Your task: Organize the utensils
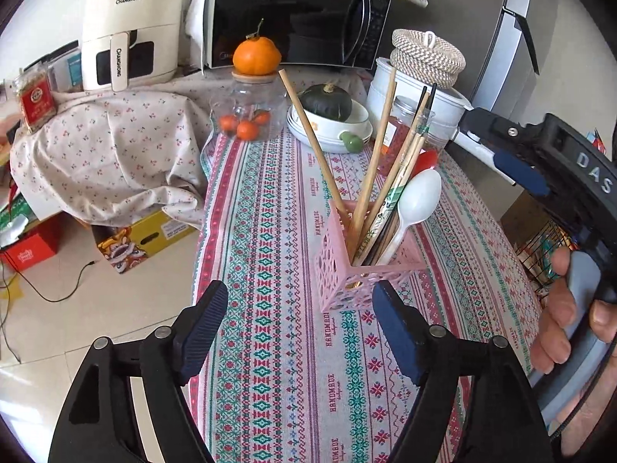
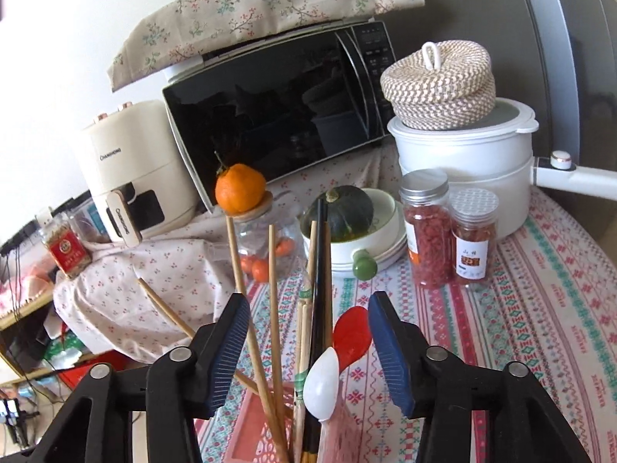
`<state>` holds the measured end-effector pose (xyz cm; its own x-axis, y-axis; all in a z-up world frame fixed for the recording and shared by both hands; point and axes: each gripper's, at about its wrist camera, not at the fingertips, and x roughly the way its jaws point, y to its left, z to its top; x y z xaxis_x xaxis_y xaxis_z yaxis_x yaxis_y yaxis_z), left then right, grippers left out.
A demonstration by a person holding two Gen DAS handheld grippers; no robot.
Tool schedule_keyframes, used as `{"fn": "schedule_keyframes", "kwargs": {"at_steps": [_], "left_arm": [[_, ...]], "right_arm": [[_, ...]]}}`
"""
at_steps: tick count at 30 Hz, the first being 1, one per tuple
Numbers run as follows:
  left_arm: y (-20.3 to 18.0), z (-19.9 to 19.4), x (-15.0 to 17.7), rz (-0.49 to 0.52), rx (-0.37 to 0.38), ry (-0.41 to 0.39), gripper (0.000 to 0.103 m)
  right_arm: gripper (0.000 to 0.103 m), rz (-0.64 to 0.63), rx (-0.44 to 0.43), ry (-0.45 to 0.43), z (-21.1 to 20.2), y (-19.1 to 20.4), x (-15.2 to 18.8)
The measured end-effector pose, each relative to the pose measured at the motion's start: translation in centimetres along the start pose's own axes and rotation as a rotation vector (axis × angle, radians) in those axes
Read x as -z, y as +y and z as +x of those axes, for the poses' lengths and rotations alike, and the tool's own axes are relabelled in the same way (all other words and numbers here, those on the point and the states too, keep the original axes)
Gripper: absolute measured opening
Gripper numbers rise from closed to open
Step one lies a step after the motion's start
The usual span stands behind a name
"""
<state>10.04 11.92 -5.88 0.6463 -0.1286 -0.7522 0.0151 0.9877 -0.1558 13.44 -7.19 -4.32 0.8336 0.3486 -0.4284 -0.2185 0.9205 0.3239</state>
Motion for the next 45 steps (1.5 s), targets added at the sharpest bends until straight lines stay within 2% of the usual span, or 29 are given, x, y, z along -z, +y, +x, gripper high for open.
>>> {"fn": "schedule_keyframes", "kwargs": {"at_steps": [1,3,8,13,18,22,25,33,45], "left_arm": [[-0.3,-0.3,0.1,-0.012,-0.016,0.003,0.086],[-1.2,-1.0,0.5,-0.031,-0.022,0.008,0.092],[-4.5,-3.5,1.9,-0.008,-0.058,-0.024,0.096],[-7.0,-6.2,3.4,-0.003,-0.057,-0.043,0.097],[-8.8,-9.0,4.5,0.015,-0.115,-0.111,0.098],[-9.9,-9.7,4.8,0.044,-0.131,-0.135,0.098],[-10.2,-9.8,4.9,0.05,-0.123,-0.137,0.098],[-10.2,-9.3,4.8,0.056,-0.119,-0.134,0.098],[-10.1,-9.5,4.7,0.049,-0.115,-0.145,0.098]], "right_arm": [[0.069,0.017,0.0,0.005,-0.7,-0.3,-0.1],[0.074,0.037,0.011,0.012,-2.2,-0.9,-0.4],[0.085,-0.018,0.11,0.035,-6.5,-1.9,-0.4],[0.103,-0.082,0.196,0.045,-11.3,-3.9,0.7],[0.103,-0.137,0.292,0.094,-14.4,-5.3,2.0],[0.103,-0.149,0.308,0.135,-16.4,-6.2,3.3],[0.102,-0.147,0.323,0.131,-17.2,-6.4,3.4],[0.103,-0.134,0.333,0.098,-17.3,-6.2,2.8],[0.103,-0.14,0.332,0.111,-16.5,-6.0,3.0]]}}
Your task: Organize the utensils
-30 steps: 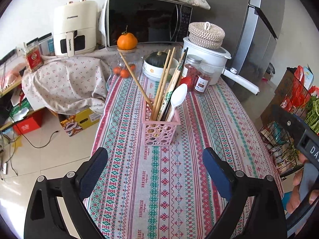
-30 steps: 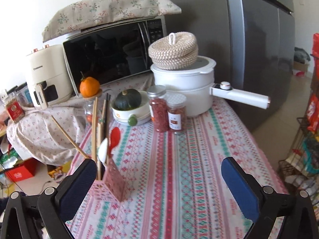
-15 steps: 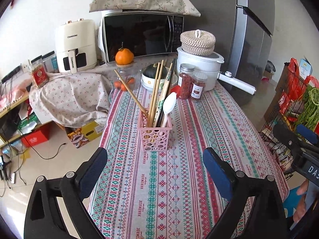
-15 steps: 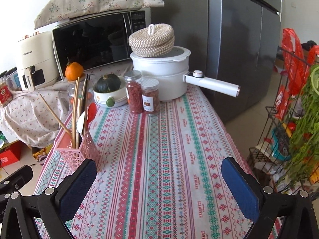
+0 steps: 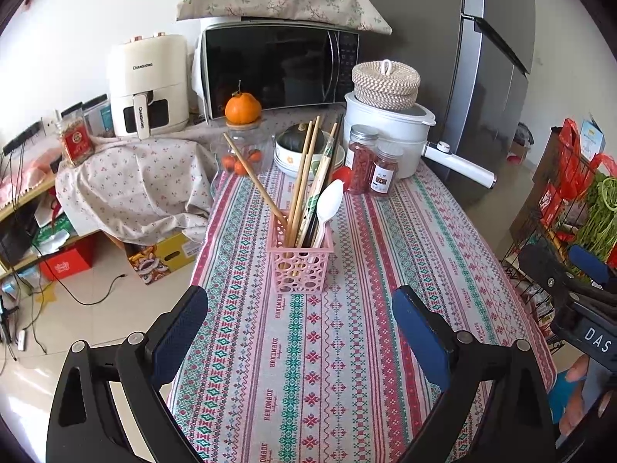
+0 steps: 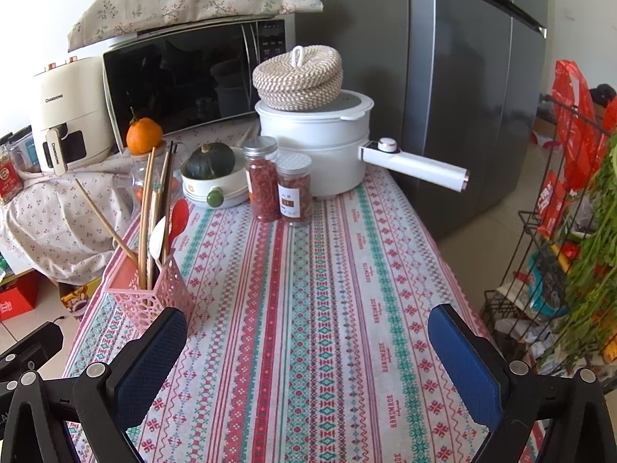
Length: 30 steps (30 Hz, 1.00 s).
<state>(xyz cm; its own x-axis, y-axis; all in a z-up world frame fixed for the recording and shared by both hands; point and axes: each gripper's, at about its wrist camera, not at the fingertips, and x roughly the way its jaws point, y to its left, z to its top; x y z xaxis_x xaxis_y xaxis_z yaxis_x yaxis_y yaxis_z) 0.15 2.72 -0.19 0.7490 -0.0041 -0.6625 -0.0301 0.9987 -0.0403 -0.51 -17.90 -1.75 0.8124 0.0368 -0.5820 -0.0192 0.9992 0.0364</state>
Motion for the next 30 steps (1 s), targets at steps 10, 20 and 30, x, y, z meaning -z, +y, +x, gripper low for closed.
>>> {"fn": "schedule_keyframes", "kwargs": {"at_steps": [10,20,30], "left_arm": [[-0.34,-0.03,0.03,0.002,0.01,-0.001,0.098],[-0.51,-0.01,0.04,0.007,0.022,-0.001,0.098],[-0.62,-0.04,0.11,0.007,0.029,0.001,0.098]], "right_arm": [[0.103,0.008,0.004,-0.003,-0.12,-0.05,0.01],[0.103,0.007,0.001,0.001,-0.08,0.07,-0.02],[0.103,0.008,0.001,0.001,-0.07,0.1,-0.03]]}}
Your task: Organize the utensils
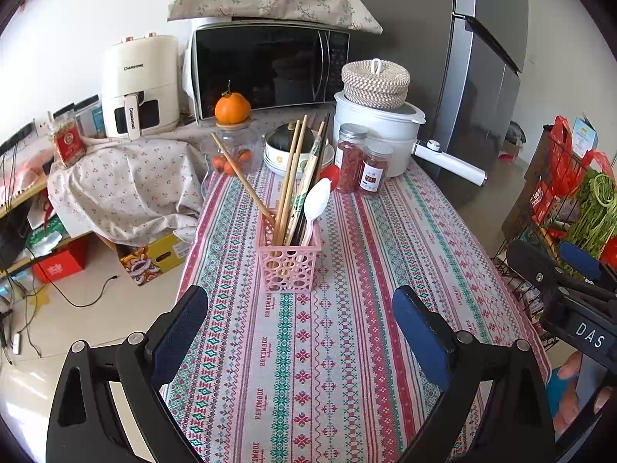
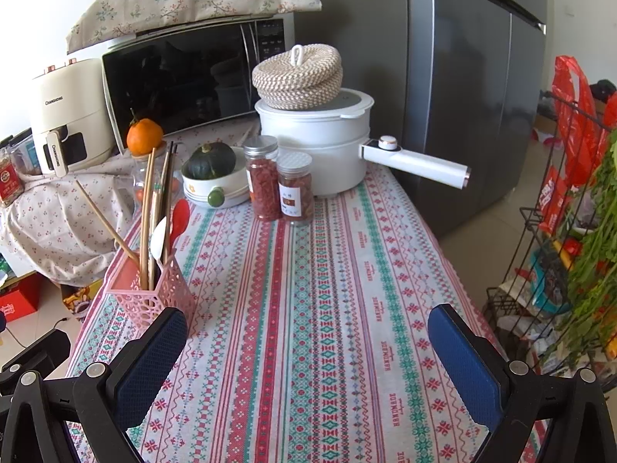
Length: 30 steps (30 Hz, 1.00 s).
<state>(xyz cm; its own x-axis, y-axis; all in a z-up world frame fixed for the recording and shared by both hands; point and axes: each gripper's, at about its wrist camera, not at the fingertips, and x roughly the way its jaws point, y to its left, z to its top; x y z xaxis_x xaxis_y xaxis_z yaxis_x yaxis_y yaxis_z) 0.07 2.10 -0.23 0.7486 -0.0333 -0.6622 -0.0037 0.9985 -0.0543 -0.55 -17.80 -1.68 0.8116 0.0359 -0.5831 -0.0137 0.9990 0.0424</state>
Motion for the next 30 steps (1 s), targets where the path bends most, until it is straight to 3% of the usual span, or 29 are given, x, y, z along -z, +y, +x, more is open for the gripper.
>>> {"fn": "schedule_keyframes", "kwargs": {"at_steps": [30], "left_arm": [[-0.19,-0.42,-0.23,-0.003,0.012,-0.015,0.098]], "right_arm": [[0.103,0.007,0.003,0.0,-0.07,0.2,-0.12]]}}
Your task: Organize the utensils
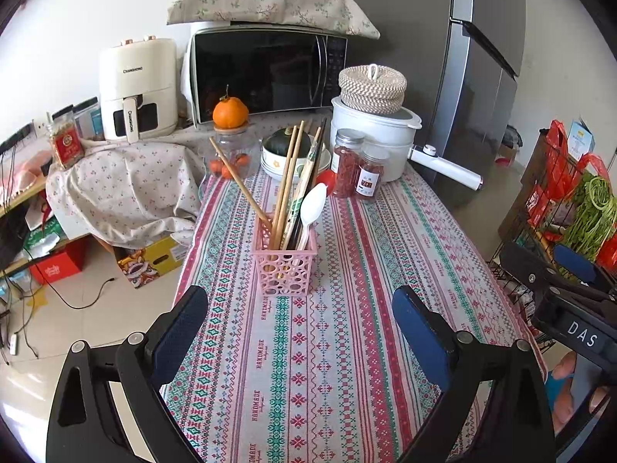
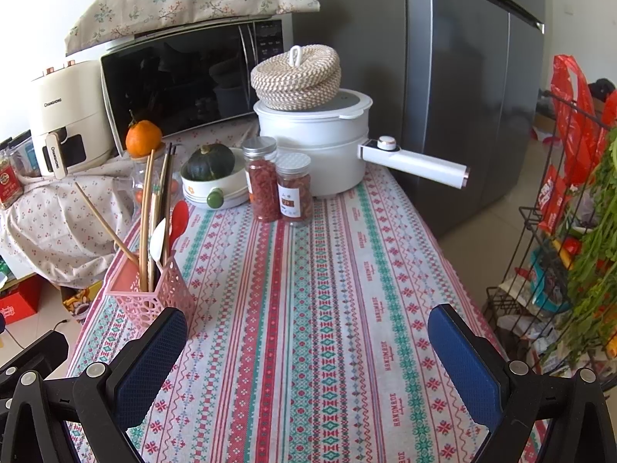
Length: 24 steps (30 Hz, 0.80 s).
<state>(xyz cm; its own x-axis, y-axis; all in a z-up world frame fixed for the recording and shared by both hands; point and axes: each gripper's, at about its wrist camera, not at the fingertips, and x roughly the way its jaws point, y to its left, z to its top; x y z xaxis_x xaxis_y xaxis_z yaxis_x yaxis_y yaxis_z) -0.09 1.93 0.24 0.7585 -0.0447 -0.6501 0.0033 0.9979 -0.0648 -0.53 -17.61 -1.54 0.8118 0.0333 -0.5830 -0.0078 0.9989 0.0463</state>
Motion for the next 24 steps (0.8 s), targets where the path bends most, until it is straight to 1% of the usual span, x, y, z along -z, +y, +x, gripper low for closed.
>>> {"fn": "schedule_keyframes", "kwargs": {"at_steps": [6,12,24], "left_arm": [[-0.14,-0.16,-0.12,-0.002,0.002,-0.007,0.098],[0.22,-0.76,-0.15,-0.005,0.0,-0.034,0.098],[0.29,-0.84,-0.12,-0.003,0.009,-0.038,0.098]], "right_arm": [[0.103,0.009,0.004,-0.006,-0.13,-0.07,-0.17],[0.103,0.023,0.011,-0.025,-0.51,-0.13,-0.23],[0.103,0.02,0.017,-0.016,-0.1,0.04,-0.04]]}}
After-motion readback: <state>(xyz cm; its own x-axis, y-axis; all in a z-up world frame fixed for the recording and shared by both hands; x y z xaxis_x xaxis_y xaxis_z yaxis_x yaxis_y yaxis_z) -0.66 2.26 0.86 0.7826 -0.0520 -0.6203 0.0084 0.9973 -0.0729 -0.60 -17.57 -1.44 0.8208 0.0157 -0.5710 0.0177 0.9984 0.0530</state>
